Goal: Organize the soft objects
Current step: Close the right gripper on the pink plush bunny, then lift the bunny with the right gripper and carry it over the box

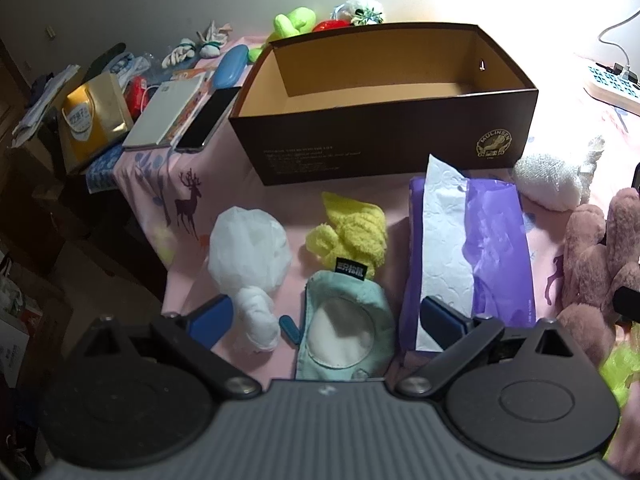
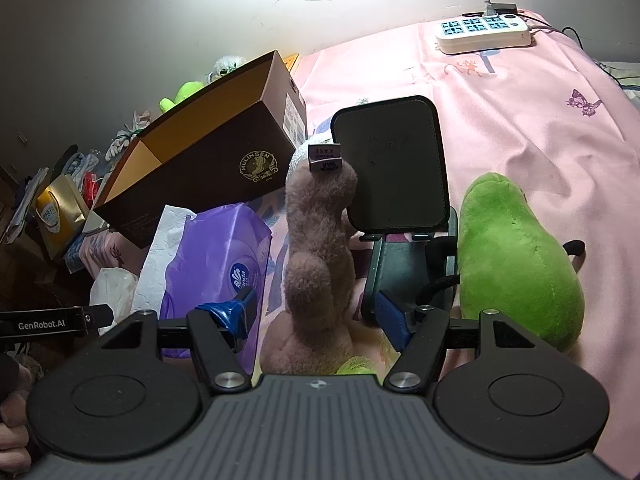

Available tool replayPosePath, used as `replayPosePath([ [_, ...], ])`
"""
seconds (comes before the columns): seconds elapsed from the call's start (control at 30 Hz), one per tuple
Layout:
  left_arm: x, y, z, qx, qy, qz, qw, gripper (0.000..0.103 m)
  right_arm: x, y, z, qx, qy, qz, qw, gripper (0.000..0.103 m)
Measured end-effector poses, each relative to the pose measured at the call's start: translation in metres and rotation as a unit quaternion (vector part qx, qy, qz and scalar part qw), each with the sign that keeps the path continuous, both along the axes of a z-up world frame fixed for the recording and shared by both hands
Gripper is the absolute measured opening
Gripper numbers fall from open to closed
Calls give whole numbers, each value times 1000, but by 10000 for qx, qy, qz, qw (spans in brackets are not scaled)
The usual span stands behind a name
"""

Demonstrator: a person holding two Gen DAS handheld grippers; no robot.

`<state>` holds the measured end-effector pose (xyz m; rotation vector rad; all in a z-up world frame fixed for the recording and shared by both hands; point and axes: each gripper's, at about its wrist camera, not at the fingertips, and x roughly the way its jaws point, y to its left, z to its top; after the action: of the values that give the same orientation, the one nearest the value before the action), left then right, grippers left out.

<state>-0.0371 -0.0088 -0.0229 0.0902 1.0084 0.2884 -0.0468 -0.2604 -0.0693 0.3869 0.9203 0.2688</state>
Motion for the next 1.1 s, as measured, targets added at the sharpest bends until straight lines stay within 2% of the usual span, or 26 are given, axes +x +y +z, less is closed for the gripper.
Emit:
replayPosePath([
  [0.33,12,3,7,-16,-83,-212,9997,102,12,12,-8,-90,-63,-153,9998,46],
  [0.4,18,8,9,-44,-85,-268,9996,102,15,18,-10,-44,-79,-76,9999,39],
  [0.47,23,13,9,-41,-90,-336,9994,102,16,25,-10,-193,-185,-84,9996,18],
  [0.57,33,22,8,-53,-29,-412,9991,102,20,25,-13,-136,-192,-257,9994,8],
  [0.8,51,38,6,-97,23,-682,9976,102,13,24,-14,-54,-289,-636,9975,2],
  [1.1,71,43,1,-172,58,-1081,9940,102,-1,17,-8,594,-380,-1130,9911,0],
])
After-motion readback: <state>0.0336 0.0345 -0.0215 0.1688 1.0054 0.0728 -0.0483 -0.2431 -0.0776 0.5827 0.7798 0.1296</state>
